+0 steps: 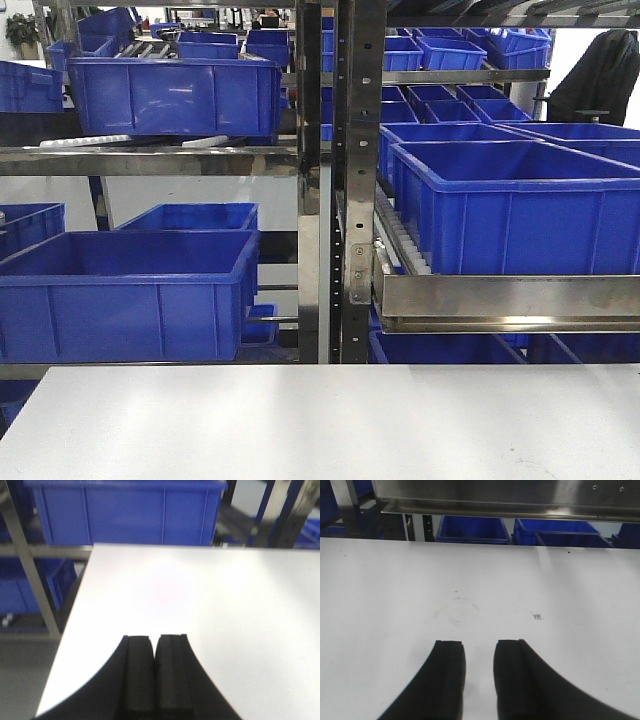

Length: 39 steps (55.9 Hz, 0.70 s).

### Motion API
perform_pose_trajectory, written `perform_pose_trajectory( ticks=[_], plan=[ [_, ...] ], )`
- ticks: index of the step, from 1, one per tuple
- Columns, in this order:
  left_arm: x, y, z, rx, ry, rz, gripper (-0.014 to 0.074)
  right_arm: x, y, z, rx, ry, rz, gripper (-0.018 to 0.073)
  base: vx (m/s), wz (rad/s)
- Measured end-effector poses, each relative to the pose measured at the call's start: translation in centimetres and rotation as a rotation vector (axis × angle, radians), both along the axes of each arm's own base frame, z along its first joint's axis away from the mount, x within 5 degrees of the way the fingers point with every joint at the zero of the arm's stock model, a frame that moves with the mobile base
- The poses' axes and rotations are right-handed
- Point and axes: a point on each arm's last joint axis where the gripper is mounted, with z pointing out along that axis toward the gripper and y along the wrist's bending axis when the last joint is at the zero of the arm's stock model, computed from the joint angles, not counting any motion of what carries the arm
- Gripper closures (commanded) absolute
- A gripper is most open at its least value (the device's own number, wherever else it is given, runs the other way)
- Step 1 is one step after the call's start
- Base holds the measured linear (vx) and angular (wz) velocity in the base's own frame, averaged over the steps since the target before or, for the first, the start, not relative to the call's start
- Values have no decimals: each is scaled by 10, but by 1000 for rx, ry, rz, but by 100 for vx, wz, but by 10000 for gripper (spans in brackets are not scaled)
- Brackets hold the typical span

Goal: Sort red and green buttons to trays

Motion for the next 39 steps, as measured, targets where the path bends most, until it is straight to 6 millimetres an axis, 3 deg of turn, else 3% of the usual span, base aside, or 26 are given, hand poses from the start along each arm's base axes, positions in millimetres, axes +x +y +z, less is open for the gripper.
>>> perform_pose_trajectory(
  ticks=[7,27,39],
  plan=[
    [5,0,-7,1,74,-2,503,1,0,0,0,4,0,209,0,0],
    [6,0,-7,0,77,-2,501,1,0,0,0,3,1,209,0,0],
    [6,0,-7,2,77,-2,423,1,0,0,0,2,1,209,0,0]
  ],
)
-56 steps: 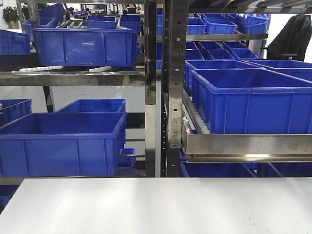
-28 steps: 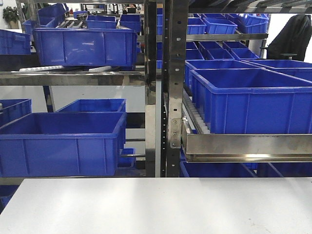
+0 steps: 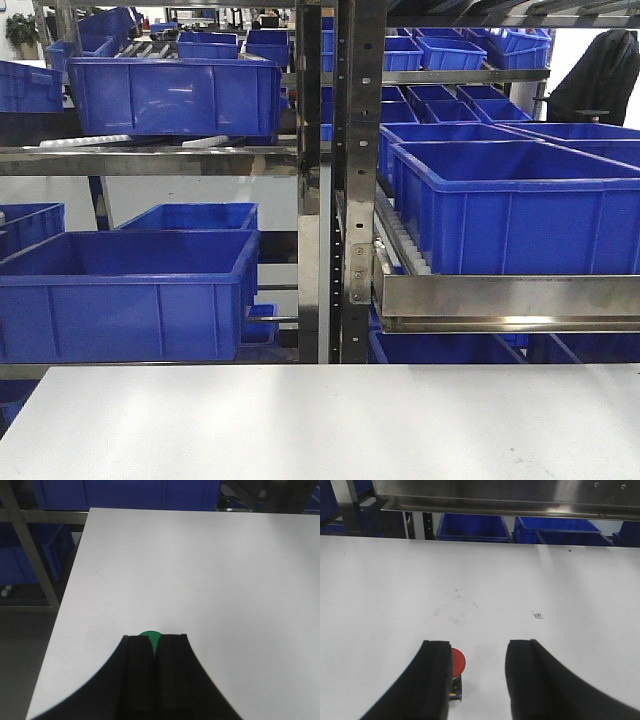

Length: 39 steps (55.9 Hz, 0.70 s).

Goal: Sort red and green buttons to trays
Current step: 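Position the open left gripper over the green button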

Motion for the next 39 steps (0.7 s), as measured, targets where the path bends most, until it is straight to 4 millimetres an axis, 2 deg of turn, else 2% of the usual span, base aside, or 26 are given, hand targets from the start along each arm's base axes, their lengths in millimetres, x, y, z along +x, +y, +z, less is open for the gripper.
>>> perform_pose_trajectory(
  ticks=[5,18,23,29,39],
  plan=[
    [0,0,0,2,1,-1,346,0,0,0,0,0,0,209,0,0],
    [-1,1,-2,75,25,-29,31,0,0,0,0,1,0,209,0,0],
    [-1,2,-1,101,11,-38,-41,0,0,0,0,1,0,209,0,0],
    [1,2,3,111,-33,-40,-61,0,0,0,0,1,0,209,0,0],
    [11,1,5,113,-89,-42,-15,0,0,0,0,2,-1,209,0,0]
  ],
)
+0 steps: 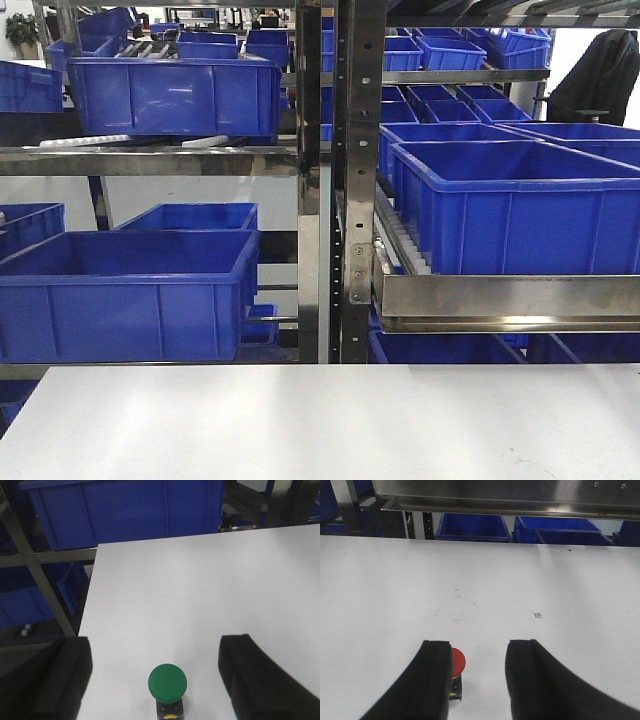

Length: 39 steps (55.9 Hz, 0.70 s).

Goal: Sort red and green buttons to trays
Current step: 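Position the open left gripper over the green button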

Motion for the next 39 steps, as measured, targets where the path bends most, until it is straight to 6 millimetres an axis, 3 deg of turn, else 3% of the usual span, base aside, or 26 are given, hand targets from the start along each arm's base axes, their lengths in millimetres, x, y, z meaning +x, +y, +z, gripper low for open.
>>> perform_pose_trajectory(
  ticks=[11,27,39],
  plan=[
    [19,0,-16,-56,147,31,20,0,0,0,0,0,0,209,0,0],
    [64,0,-14,-83,296,59,20,0,0,0,0,4,-1,209,0,0],
    [91,0,-28,-77,448,69,20,-1,-1,-3,-2,32,-11,209,0,0]
  ],
)
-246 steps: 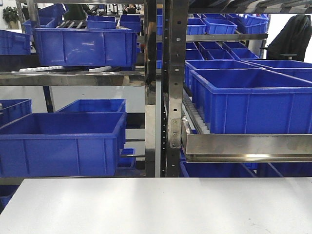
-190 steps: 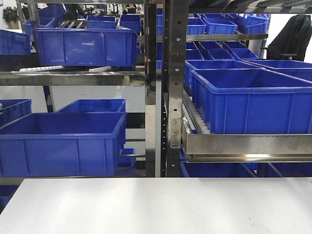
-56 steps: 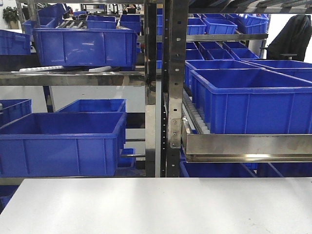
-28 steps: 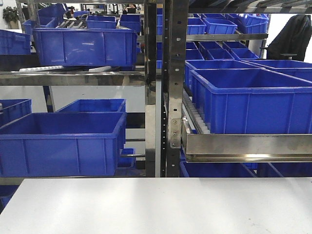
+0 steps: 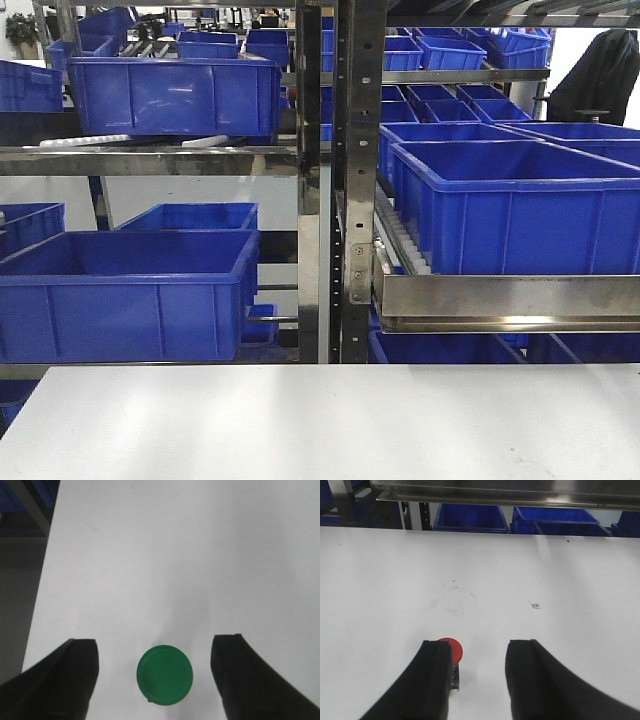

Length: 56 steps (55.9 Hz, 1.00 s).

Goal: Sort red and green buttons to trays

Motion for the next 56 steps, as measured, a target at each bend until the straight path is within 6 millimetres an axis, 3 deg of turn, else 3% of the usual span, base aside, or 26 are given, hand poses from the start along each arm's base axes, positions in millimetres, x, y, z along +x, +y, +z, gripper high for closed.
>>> perform_pose_trajectory(
  ticks=[20,56],
  plan=[
    [22,0,-28,2,181,3,20,-3,-2,-5,-4,66,-23,209,0,0],
    [27,0,-53,3,303,4,20,-3,-3,-5,-20,68,-23,209,0,0]
  ],
)
